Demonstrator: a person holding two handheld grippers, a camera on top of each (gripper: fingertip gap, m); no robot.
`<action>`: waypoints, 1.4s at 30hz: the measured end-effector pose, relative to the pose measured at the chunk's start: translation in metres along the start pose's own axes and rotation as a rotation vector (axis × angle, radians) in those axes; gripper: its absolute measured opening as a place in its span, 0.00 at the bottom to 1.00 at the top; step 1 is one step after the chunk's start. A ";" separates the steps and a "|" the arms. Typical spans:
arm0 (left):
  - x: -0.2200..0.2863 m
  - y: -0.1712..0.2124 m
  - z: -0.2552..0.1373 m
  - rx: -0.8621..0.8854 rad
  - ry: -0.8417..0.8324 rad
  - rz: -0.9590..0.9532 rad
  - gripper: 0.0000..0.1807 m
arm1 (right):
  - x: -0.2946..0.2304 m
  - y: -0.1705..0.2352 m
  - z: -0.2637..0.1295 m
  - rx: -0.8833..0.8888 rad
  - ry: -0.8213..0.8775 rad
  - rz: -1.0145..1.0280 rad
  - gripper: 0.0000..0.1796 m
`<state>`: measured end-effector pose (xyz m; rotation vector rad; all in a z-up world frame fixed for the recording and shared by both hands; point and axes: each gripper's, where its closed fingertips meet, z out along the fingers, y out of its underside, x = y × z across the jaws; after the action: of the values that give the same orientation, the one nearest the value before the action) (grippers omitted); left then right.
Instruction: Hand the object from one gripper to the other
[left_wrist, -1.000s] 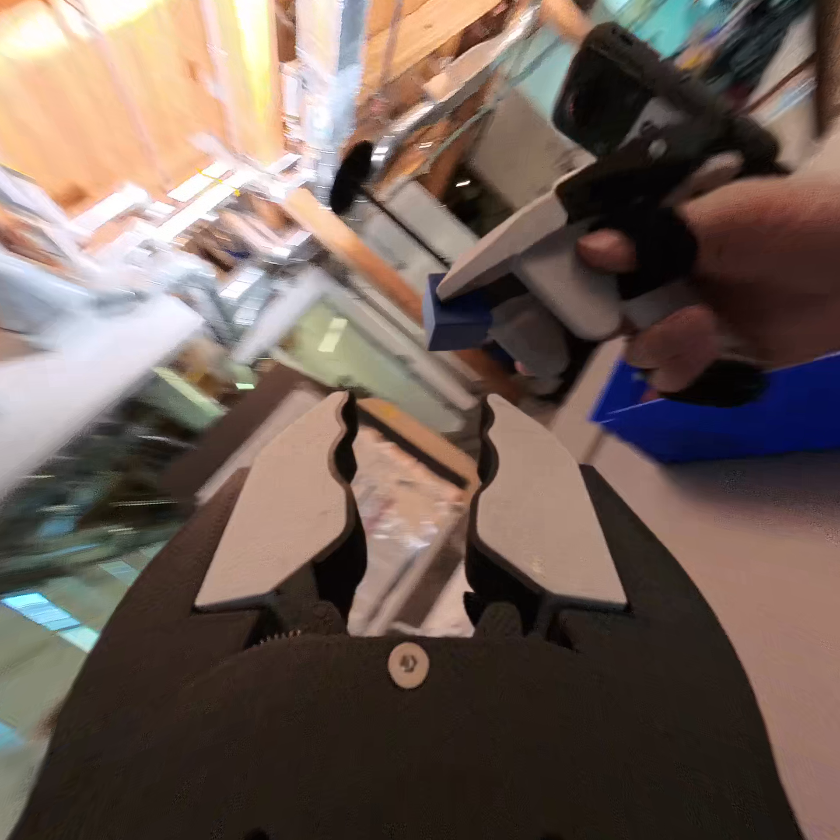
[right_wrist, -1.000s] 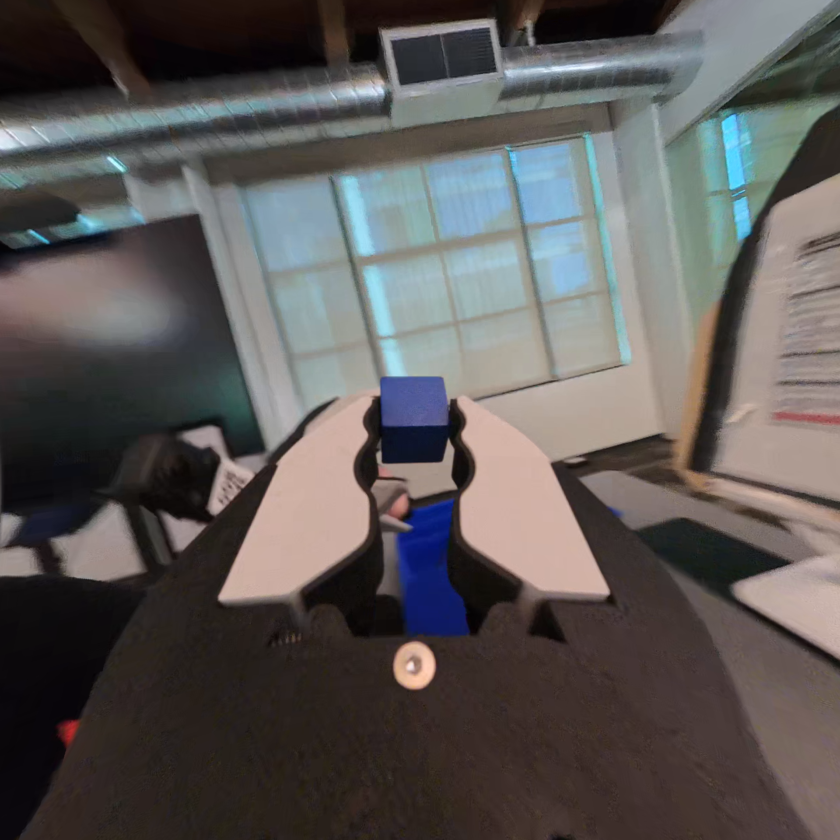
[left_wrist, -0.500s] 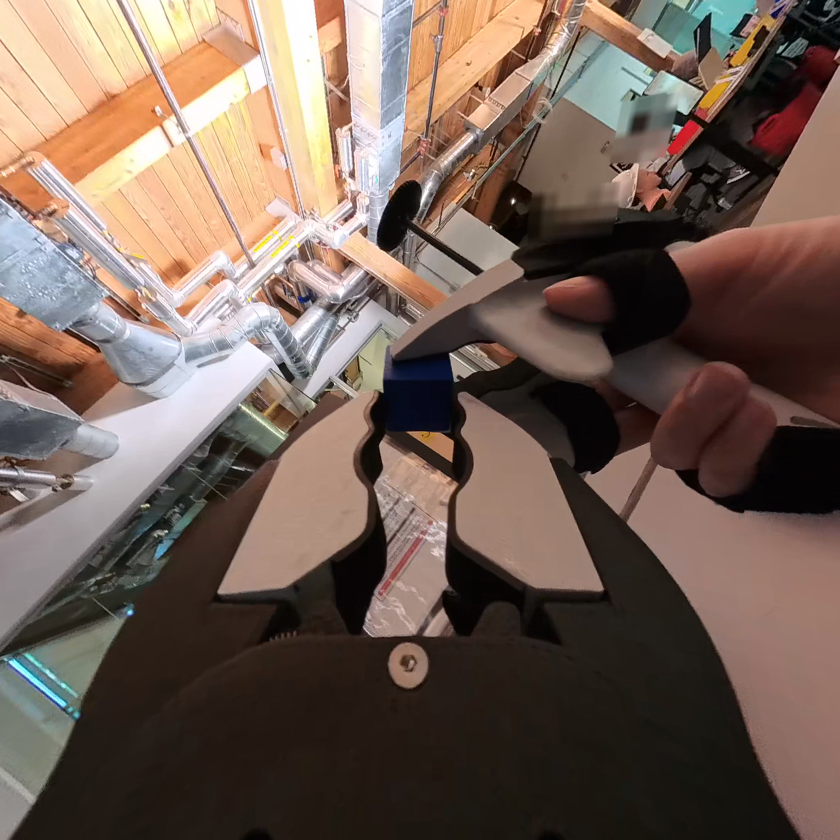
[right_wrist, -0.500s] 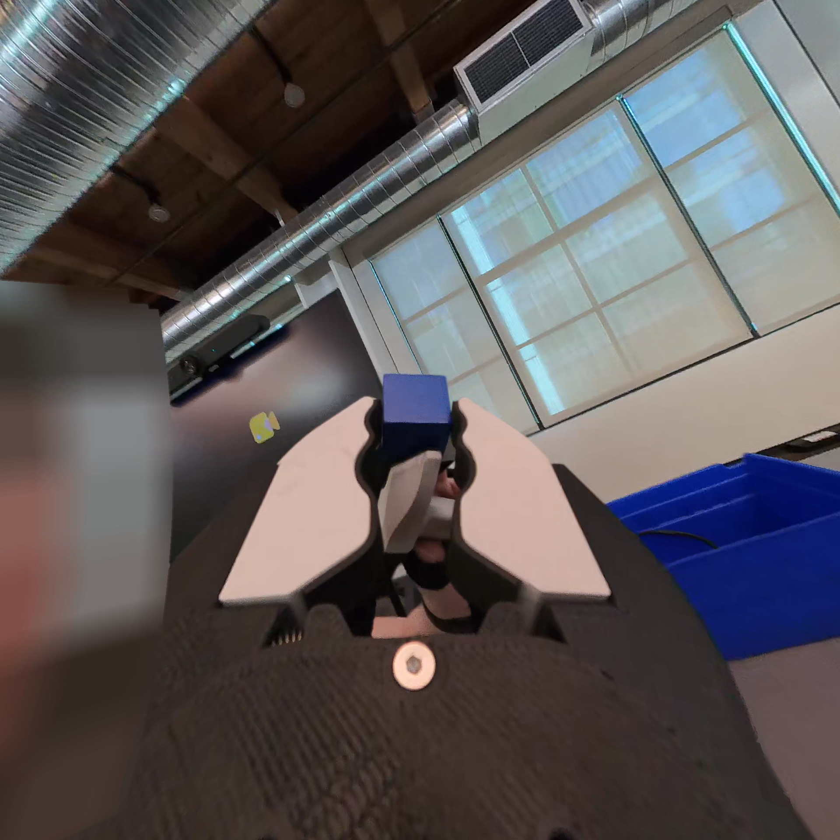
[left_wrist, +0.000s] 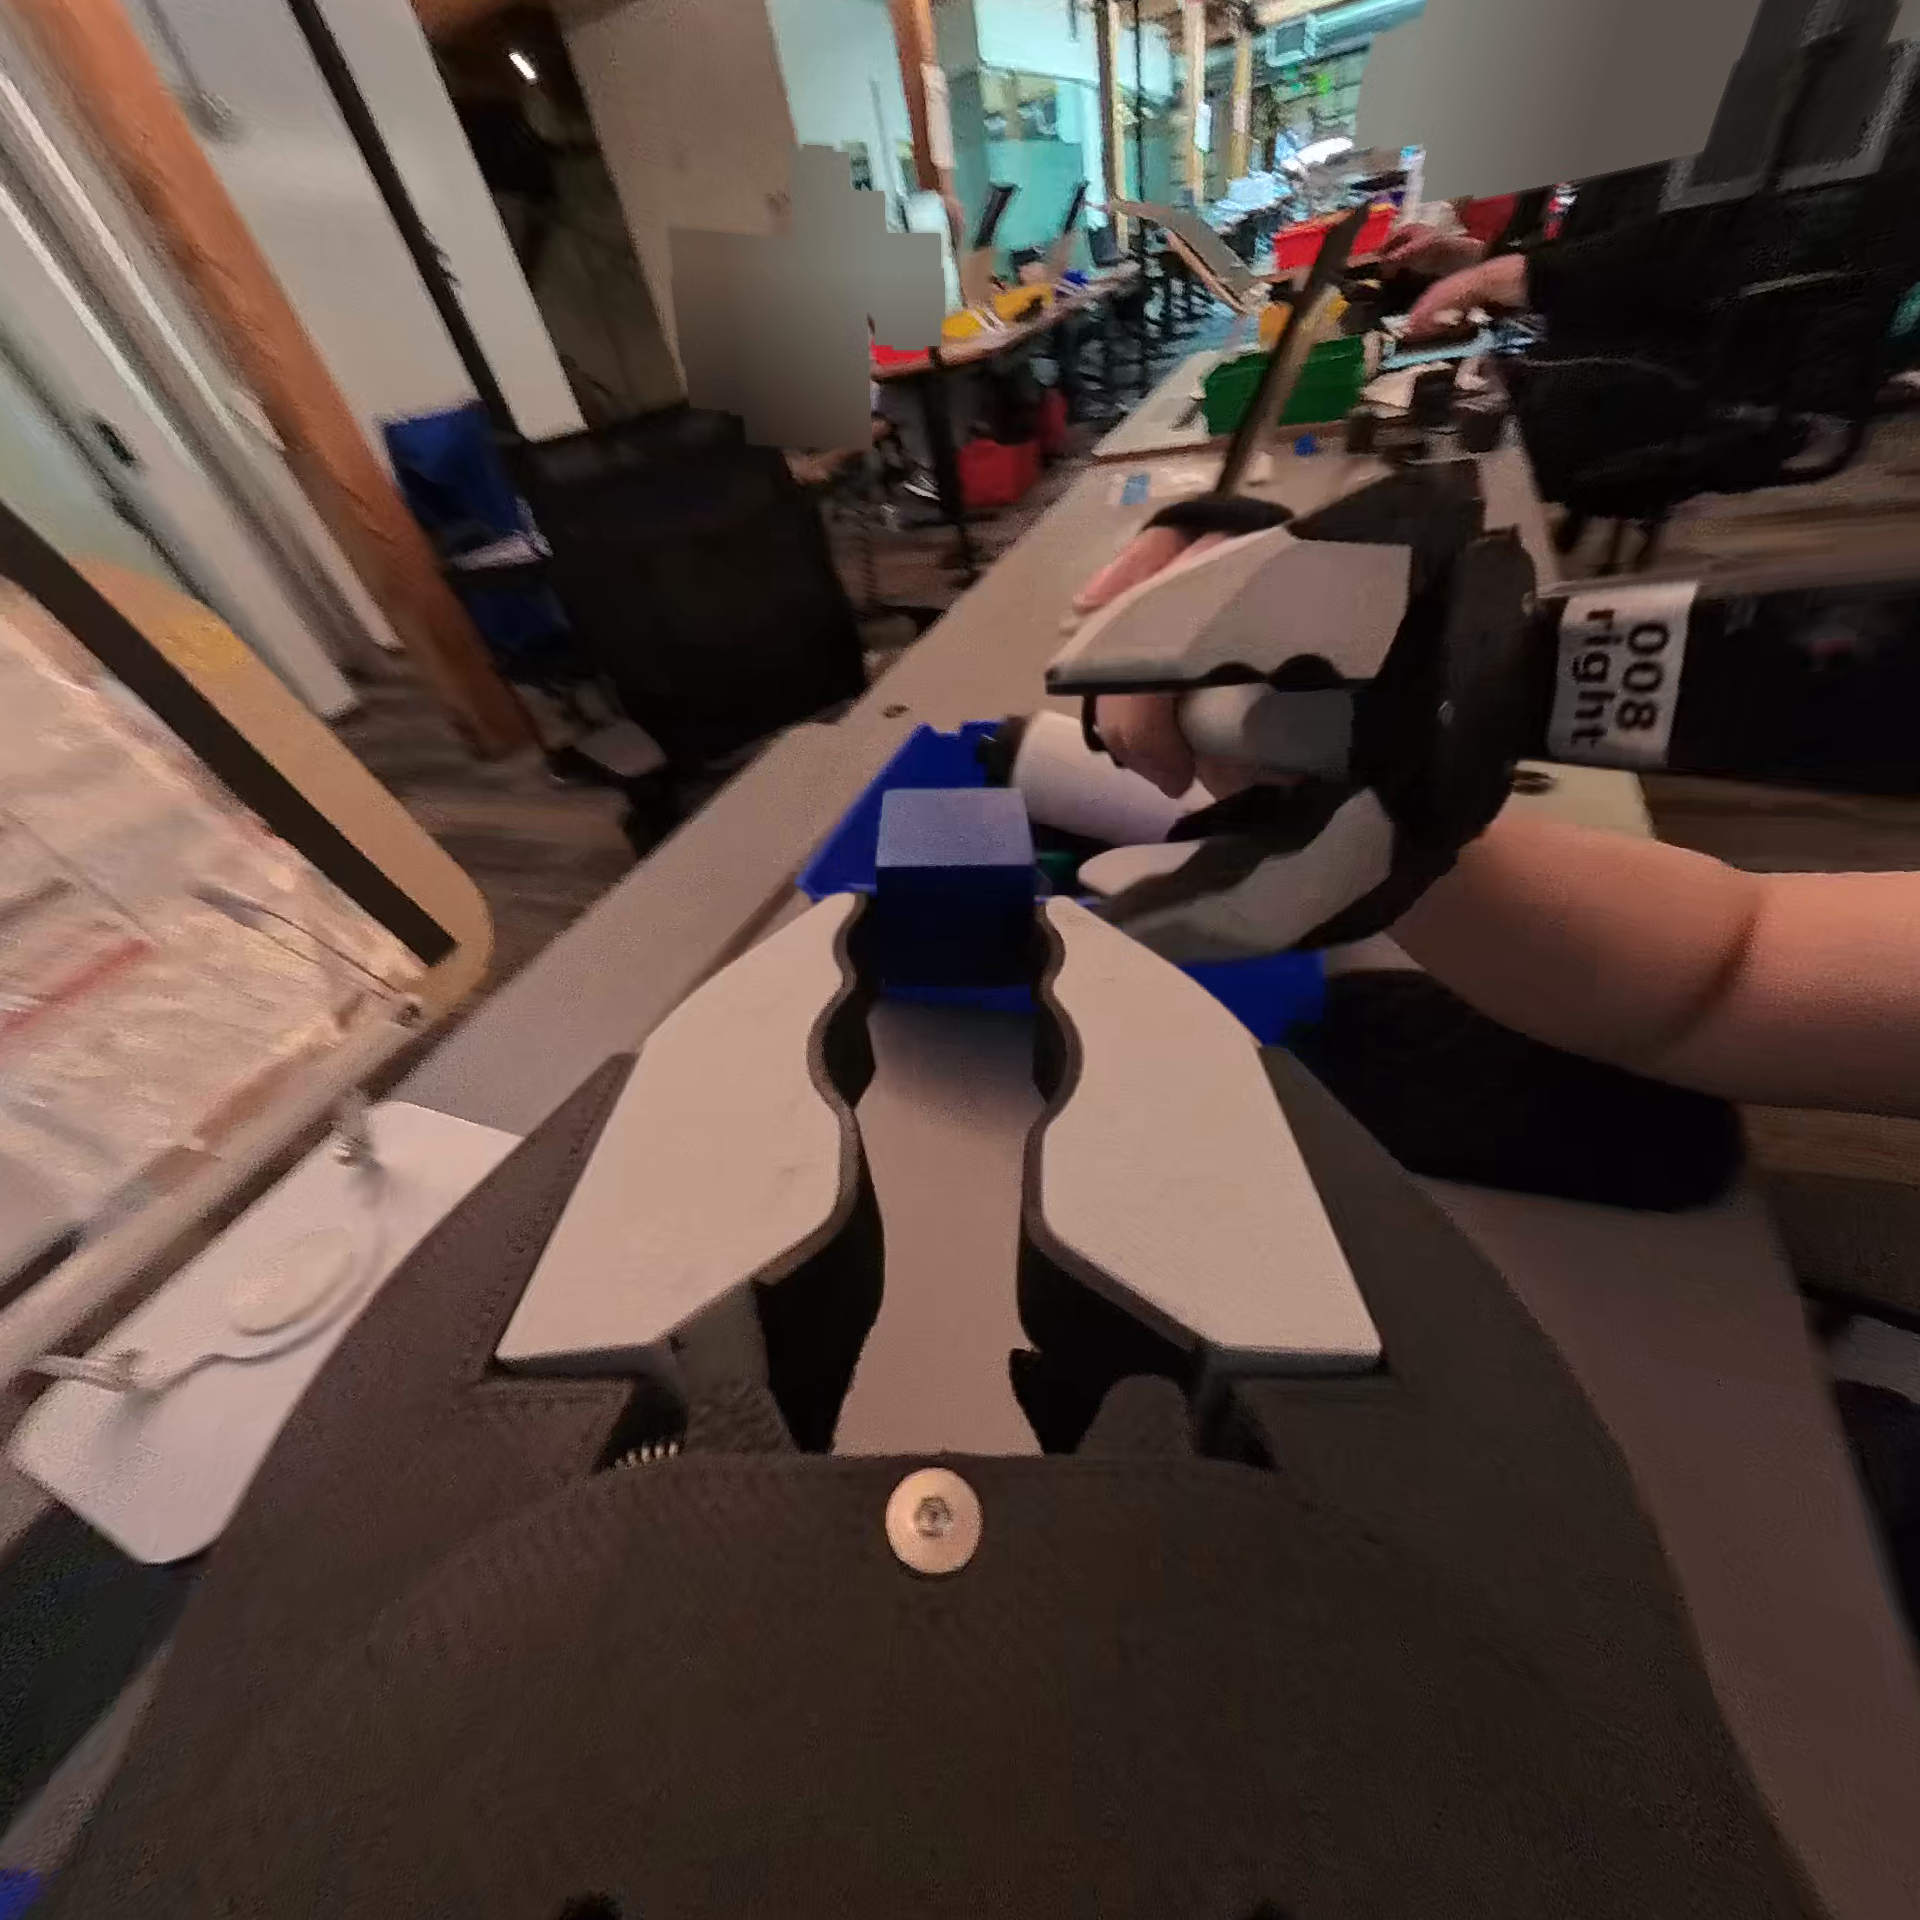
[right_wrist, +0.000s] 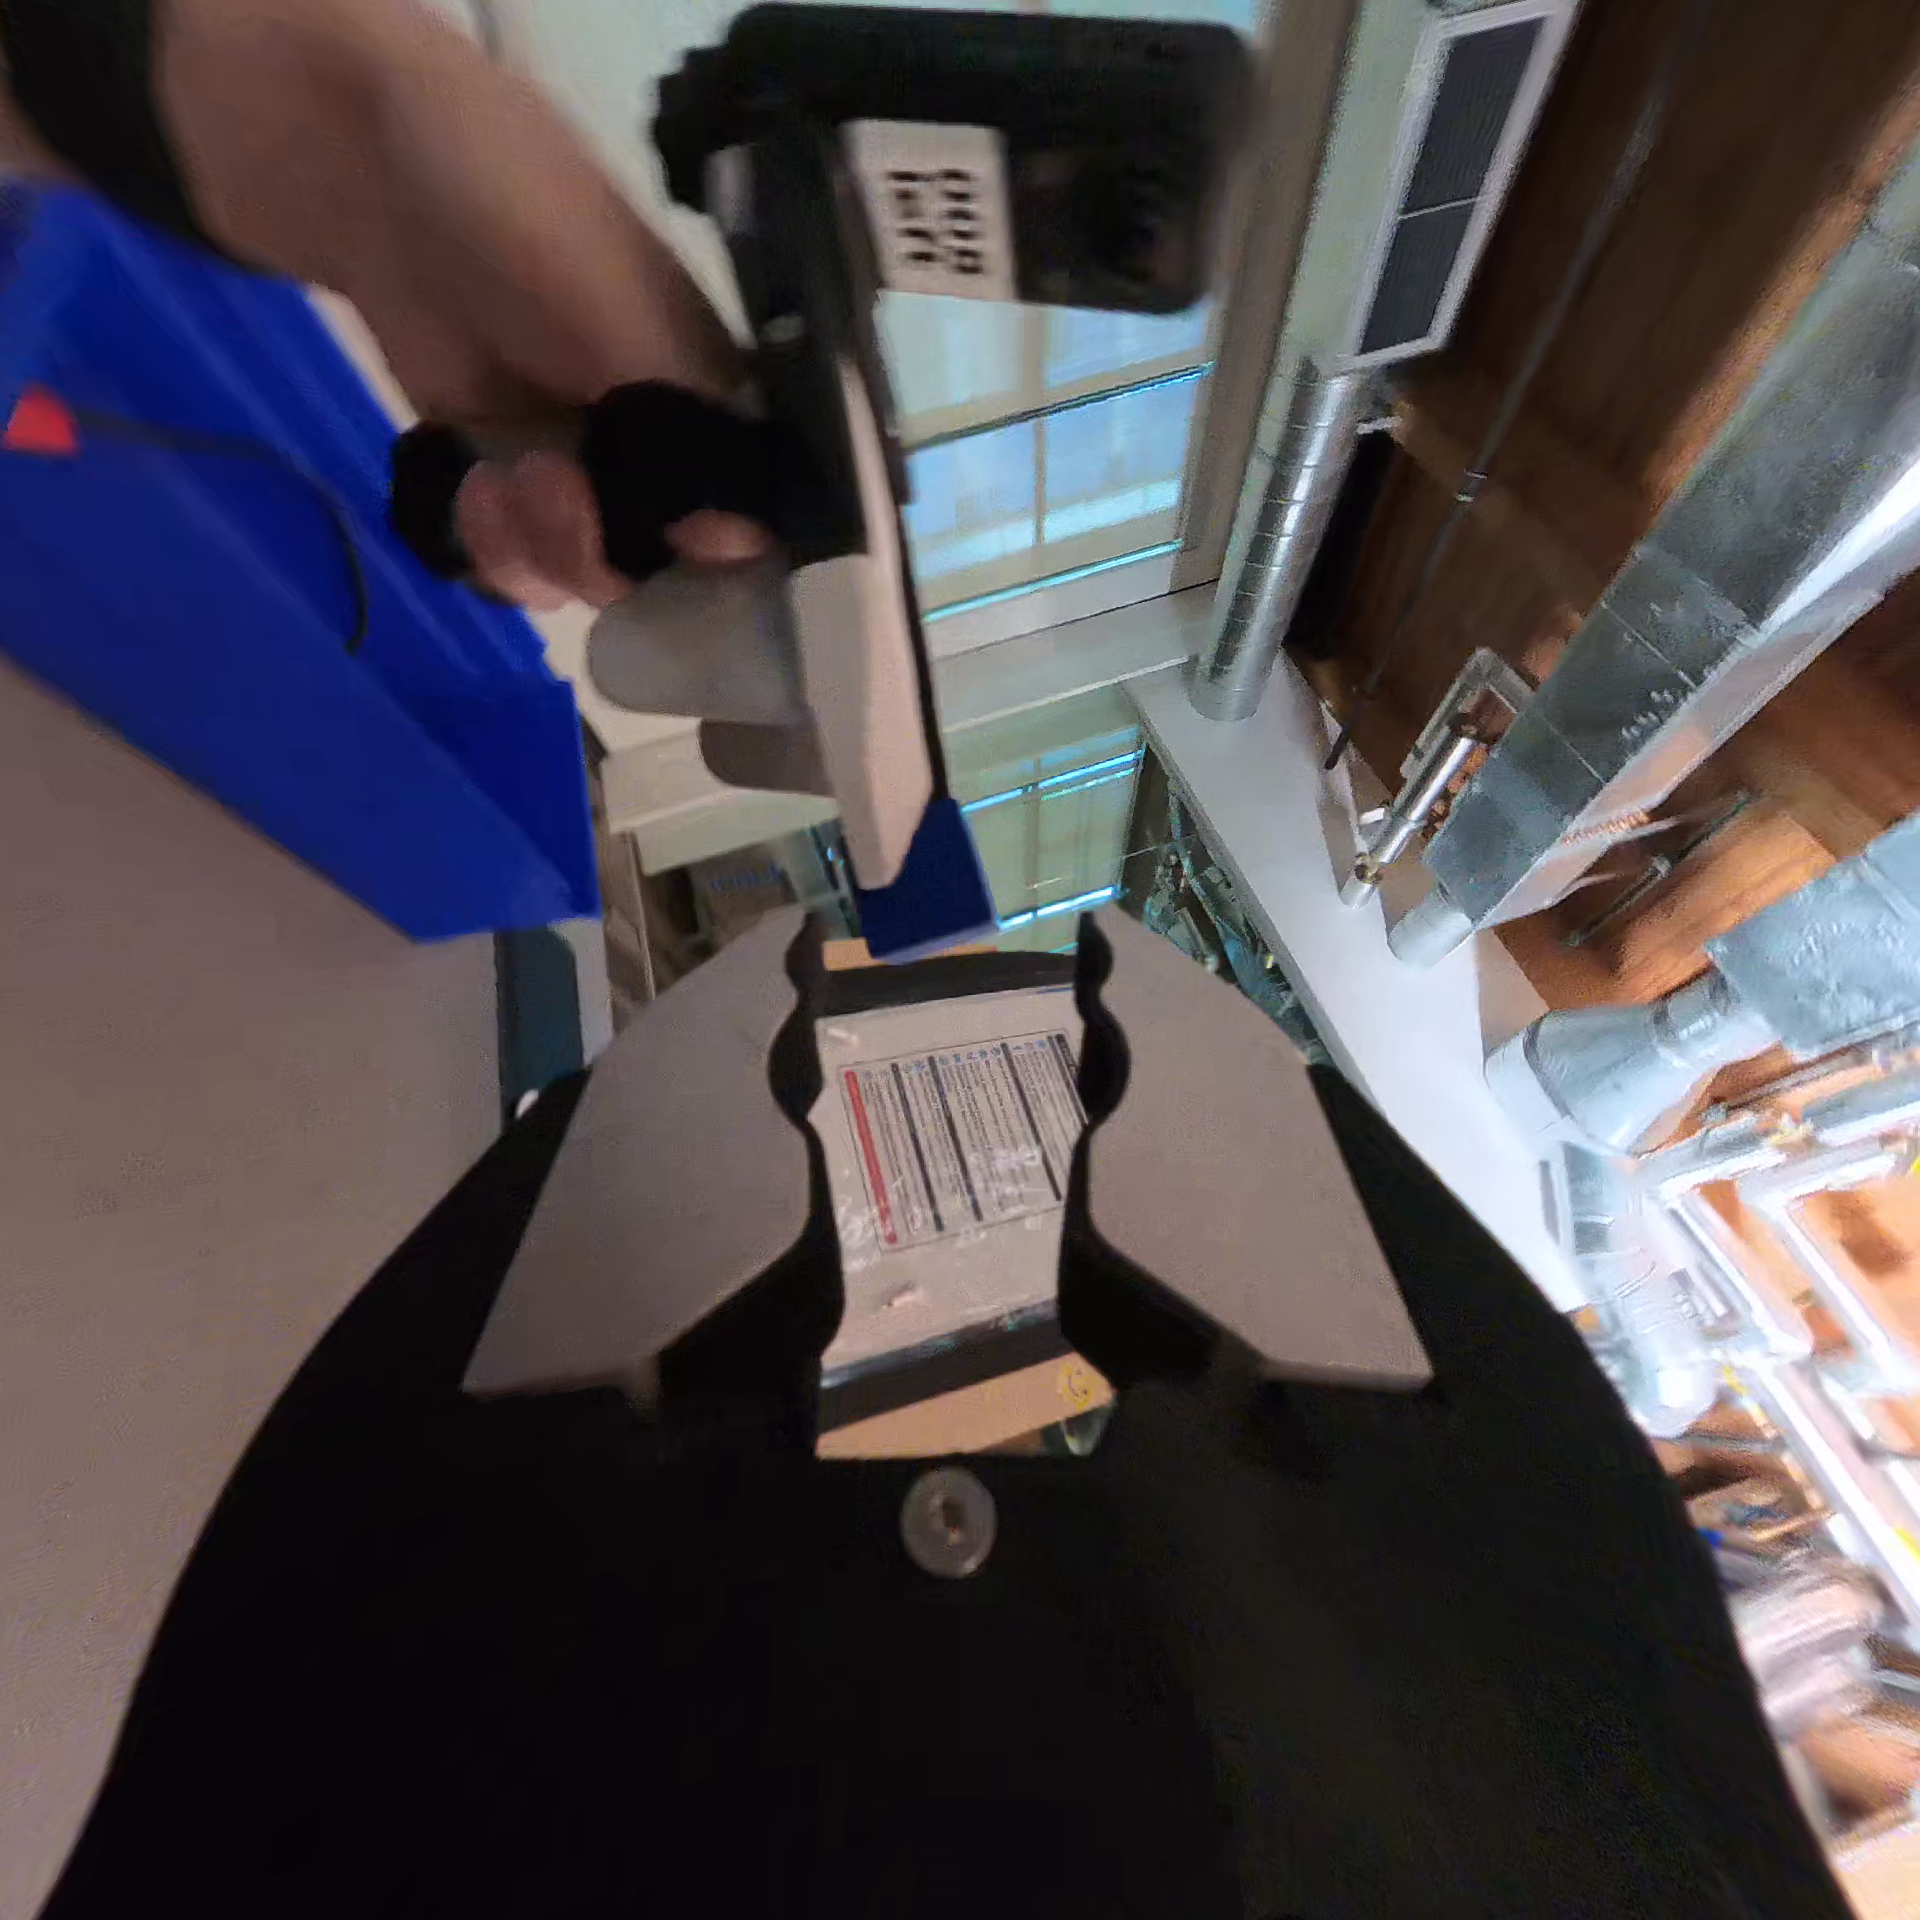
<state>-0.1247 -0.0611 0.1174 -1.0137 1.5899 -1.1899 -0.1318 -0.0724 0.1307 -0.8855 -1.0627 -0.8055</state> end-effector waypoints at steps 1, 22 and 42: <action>0.003 0.003 -0.001 -0.019 0.034 -0.018 0.15 | -0.008 -0.001 0.003 -0.019 -0.038 -0.030 0.30; -0.017 -0.022 -0.031 0.054 -0.030 -0.128 0.33 | 0.025 0.217 -0.117 -0.903 -0.051 0.963 0.16; -0.065 -0.006 -0.058 -0.098 -0.323 -0.025 0.27 | -0.030 0.277 -0.196 -1.471 -0.181 0.963 0.23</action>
<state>-0.1616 0.0139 0.1432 -1.2251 1.3928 -0.9173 0.1774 -0.1272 -0.0008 -2.4657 0.1125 -0.5593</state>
